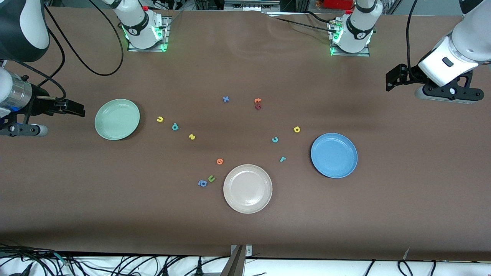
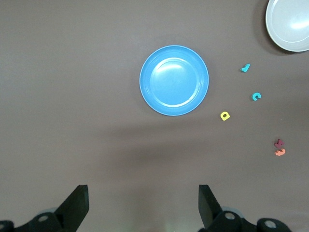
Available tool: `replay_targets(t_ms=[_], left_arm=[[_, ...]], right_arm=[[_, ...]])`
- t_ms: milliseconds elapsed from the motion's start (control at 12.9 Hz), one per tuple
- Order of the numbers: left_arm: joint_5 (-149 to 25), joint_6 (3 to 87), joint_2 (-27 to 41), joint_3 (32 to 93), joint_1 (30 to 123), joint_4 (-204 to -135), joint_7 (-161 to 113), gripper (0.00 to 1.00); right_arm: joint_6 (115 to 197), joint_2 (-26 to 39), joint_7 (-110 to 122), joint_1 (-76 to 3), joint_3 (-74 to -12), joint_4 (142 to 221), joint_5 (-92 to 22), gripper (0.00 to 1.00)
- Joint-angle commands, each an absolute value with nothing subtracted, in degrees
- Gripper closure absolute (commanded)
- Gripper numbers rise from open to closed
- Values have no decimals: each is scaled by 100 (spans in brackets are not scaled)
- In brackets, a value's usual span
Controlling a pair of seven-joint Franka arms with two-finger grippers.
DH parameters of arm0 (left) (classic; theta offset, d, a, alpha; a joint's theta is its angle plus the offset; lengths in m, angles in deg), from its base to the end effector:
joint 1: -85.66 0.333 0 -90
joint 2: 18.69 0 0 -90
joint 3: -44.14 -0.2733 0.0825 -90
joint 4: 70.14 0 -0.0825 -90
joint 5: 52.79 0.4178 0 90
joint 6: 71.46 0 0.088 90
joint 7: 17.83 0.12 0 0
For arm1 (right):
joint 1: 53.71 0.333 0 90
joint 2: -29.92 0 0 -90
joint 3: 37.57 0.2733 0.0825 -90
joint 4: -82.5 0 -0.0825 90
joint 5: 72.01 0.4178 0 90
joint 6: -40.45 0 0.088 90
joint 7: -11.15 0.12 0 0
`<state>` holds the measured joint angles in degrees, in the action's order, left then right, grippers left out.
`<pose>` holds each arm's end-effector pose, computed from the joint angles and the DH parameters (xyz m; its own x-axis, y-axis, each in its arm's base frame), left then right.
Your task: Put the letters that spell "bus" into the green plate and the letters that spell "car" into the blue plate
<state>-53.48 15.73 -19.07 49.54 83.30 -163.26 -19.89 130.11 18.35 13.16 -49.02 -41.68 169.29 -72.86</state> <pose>0.5724 -0.0796 0.5413 0.9903 -0.0992 -0.0971 -0.0989 -0.9951 0.0079 0.6297 0.0075 0.4735 0.9884 -0.0259 -0.1496 -0.0210 -0.9992 0.0343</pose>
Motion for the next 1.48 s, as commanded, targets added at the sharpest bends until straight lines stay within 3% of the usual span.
replay_targets(t_ms=[0,233,544,777,1398], left_arm=[[-5533,1450,-1825,4985,8347,-16224,-1933,0],[-5543,1450,-1641,5125,8172,-16207,-1915,0],[-5771,1502,-1421,5380,8092,-16286,-2029,0],[-5911,2081,-948,5468,8040,-16313,-2388,0],[-5807,3954,300,5557,7294,-16963,-4742,0]], right_arm=[[13001,1893,1325,-4897,-4170,16924,-7289,1],[12992,1902,1370,-4888,-4126,16916,-7288,1],[12931,2060,2025,-4870,-3635,16924,-7280,1],[12956,1999,2705,-4870,-3239,17125,-7280,1],[15230,1990,3145,-4862,-3106,19610,-7271,2]])
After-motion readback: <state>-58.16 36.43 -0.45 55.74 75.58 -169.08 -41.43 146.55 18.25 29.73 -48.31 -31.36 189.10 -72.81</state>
